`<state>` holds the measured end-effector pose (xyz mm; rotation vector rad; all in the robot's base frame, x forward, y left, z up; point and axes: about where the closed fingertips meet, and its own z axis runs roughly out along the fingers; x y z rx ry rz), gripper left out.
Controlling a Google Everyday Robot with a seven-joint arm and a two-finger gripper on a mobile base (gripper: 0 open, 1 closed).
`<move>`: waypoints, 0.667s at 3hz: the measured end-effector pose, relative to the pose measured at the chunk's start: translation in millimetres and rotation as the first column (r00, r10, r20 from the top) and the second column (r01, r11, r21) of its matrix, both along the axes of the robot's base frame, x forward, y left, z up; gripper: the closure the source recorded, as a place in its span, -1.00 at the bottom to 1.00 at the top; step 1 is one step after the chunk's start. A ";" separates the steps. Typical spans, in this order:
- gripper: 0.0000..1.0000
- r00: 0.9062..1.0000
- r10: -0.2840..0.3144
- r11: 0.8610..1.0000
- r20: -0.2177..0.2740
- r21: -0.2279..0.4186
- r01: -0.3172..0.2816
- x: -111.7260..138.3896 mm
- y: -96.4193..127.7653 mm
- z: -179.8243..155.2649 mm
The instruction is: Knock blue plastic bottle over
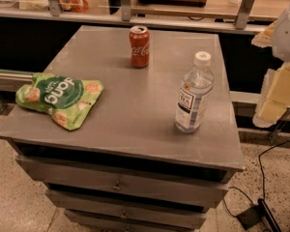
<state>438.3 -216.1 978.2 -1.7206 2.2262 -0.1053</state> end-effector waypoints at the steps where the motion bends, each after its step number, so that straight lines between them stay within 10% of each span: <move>1: -1.00 1.000 0.000 1.000 0.000 0.000 0.000 0.0 0.0 0.0; 2: -1.00 1.000 -0.026 0.997 0.004 0.071 0.026 -0.5 1.6 -1.1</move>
Offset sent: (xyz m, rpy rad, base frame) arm -0.0003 0.0044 -0.0053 0.3337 -0.0030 -0.1211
